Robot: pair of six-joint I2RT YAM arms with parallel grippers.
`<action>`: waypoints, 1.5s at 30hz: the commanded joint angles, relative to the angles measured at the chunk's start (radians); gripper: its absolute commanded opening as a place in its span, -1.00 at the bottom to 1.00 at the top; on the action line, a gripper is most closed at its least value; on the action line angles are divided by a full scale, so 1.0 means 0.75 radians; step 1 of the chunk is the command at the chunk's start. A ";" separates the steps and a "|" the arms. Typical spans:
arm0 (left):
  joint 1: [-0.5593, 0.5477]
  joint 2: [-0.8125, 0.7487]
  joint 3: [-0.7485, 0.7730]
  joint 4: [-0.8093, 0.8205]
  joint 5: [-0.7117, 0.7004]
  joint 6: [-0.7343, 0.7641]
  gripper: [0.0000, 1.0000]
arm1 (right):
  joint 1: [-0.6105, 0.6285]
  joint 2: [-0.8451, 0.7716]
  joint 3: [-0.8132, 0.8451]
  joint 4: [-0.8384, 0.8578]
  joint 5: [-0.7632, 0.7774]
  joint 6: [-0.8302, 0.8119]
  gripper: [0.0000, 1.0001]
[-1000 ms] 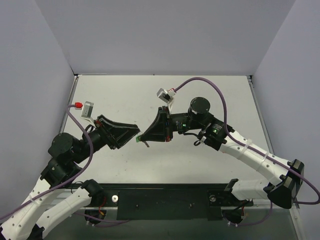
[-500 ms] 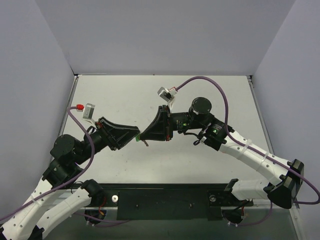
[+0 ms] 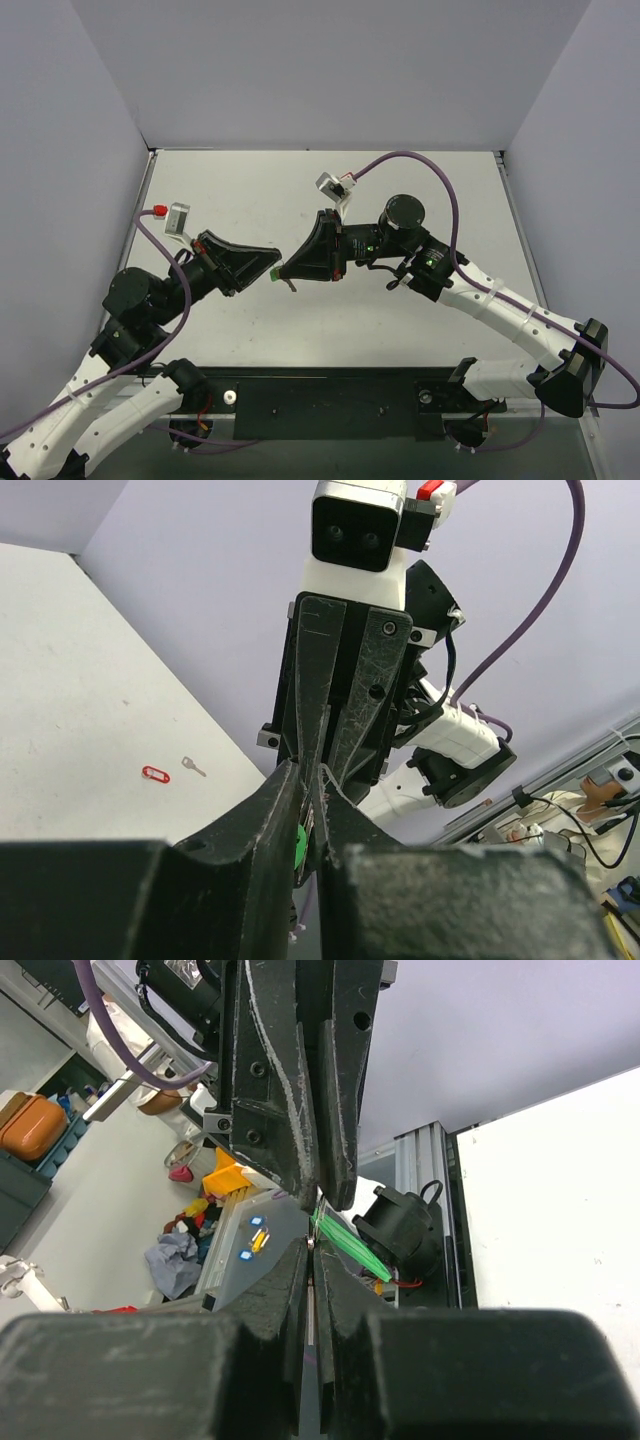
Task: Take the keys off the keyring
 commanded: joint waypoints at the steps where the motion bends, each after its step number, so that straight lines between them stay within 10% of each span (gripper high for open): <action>1: -0.001 0.008 -0.005 0.111 0.035 -0.018 -0.63 | -0.008 -0.046 0.002 0.108 -0.005 -0.006 -1.00; 20: -0.001 0.004 -0.040 0.164 0.076 -0.054 -0.53 | -0.010 -0.044 0.002 0.108 0.004 -0.006 -1.00; 38: -0.003 0.014 -0.042 0.166 0.137 -0.036 -1.00 | -0.008 -0.044 0.002 0.106 0.004 -0.006 -1.00; 45: -0.005 0.030 0.130 -0.181 0.192 0.227 -1.00 | -0.010 -0.035 0.014 0.072 -0.001 -0.021 -1.00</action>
